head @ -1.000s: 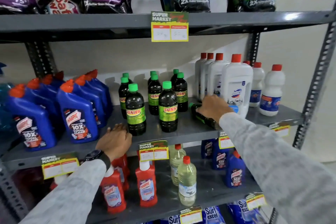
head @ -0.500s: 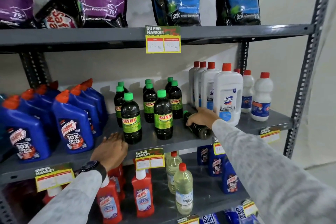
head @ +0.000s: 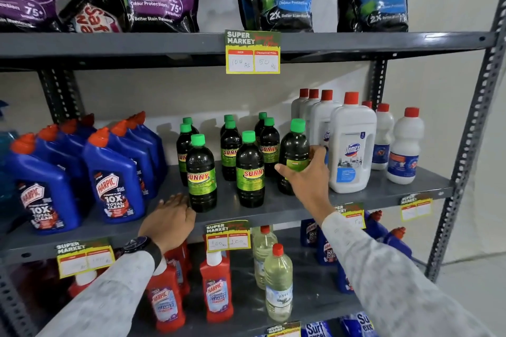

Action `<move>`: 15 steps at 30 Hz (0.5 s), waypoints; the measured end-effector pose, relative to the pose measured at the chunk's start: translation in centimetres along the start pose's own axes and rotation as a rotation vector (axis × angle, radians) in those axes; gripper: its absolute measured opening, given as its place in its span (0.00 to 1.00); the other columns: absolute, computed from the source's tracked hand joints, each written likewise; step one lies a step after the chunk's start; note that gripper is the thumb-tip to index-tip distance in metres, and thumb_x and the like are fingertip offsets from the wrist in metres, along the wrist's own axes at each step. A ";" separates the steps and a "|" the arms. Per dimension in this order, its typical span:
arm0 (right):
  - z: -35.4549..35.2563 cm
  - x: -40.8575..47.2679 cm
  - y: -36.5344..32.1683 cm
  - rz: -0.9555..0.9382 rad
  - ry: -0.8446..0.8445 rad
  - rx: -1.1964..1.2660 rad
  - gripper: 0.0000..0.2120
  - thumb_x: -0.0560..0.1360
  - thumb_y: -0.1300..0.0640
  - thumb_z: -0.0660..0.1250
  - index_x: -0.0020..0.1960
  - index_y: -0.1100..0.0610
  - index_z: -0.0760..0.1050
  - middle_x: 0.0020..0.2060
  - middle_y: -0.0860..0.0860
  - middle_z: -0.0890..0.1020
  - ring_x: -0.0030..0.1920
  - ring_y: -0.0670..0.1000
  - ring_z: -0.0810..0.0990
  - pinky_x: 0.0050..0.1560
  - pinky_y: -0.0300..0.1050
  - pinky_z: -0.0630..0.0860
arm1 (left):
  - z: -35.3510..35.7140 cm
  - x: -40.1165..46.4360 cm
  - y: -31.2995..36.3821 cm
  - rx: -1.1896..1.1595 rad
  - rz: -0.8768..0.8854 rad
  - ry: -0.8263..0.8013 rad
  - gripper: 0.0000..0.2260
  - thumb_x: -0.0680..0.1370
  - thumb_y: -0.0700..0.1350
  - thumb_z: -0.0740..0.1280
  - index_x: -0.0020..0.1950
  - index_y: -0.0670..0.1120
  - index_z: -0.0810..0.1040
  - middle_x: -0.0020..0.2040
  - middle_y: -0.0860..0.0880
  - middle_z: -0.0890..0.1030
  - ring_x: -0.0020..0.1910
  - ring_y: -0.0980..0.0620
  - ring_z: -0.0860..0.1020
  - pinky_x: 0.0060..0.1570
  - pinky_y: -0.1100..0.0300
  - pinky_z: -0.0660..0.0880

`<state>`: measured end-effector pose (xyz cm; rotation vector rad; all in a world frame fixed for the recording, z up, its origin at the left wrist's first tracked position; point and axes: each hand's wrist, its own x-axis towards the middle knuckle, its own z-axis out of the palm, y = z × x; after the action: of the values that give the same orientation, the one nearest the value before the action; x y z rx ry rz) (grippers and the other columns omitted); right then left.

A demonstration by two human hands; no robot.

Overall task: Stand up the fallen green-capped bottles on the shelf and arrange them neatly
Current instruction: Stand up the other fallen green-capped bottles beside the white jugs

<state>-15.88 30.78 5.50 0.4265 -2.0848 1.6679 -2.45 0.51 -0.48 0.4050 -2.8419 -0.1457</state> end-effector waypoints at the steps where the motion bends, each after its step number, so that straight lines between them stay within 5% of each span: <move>1: 0.3 -0.3 0.4 -0.008 -0.007 -0.019 0.34 0.67 0.51 0.84 0.61 0.51 0.64 0.51 0.44 0.77 0.47 0.40 0.76 0.47 0.36 0.70 | 0.0 -0.1 0.0 -0.004 0.002 0.000 0.28 0.83 0.55 0.42 0.80 0.46 0.60 0.81 0.43 0.62 0.80 0.46 0.59 0.79 0.46 0.54; 3: 0.5 -0.6 1.2 -0.017 -0.028 -0.053 0.34 0.67 0.50 0.84 0.60 0.50 0.64 0.52 0.45 0.79 0.49 0.44 0.78 0.46 0.33 0.70 | 0.1 -0.2 0.2 -0.007 0.012 0.002 0.27 0.83 0.55 0.43 0.80 0.47 0.60 0.81 0.43 0.63 0.80 0.46 0.59 0.79 0.47 0.54; 6: 0.6 -0.6 2.2 -0.008 -0.021 -0.067 0.34 0.66 0.48 0.84 0.61 0.49 0.64 0.55 0.47 0.81 0.53 0.50 0.81 0.54 0.45 0.77 | 0.2 -0.2 0.4 -0.013 0.016 0.009 0.27 0.83 0.55 0.42 0.80 0.48 0.61 0.81 0.43 0.63 0.80 0.46 0.59 0.79 0.47 0.54; 12: 0.5 -0.3 3.0 -0.005 -0.039 0.004 0.37 0.65 0.47 0.85 0.63 0.47 0.64 0.57 0.46 0.80 0.54 0.47 0.80 0.53 0.40 0.74 | -0.1 -0.4 0.7 -0.012 0.025 0.019 0.26 0.84 0.54 0.43 0.78 0.47 0.63 0.80 0.43 0.65 0.79 0.46 0.61 0.79 0.47 0.54; 15: 0.1 0.8 4.0 0.070 -0.177 0.150 0.39 0.68 0.52 0.83 0.71 0.50 0.65 0.62 0.48 0.80 0.60 0.48 0.81 0.63 0.45 0.76 | -0.2 -0.7 1.0 -0.006 0.032 0.027 0.24 0.84 0.52 0.45 0.77 0.47 0.65 0.78 0.43 0.67 0.78 0.46 0.63 0.79 0.47 0.55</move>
<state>-18.54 31.61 2.49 0.5740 -2.1283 1.8970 -2.05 1.64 -0.36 0.3567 -2.8188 -0.1418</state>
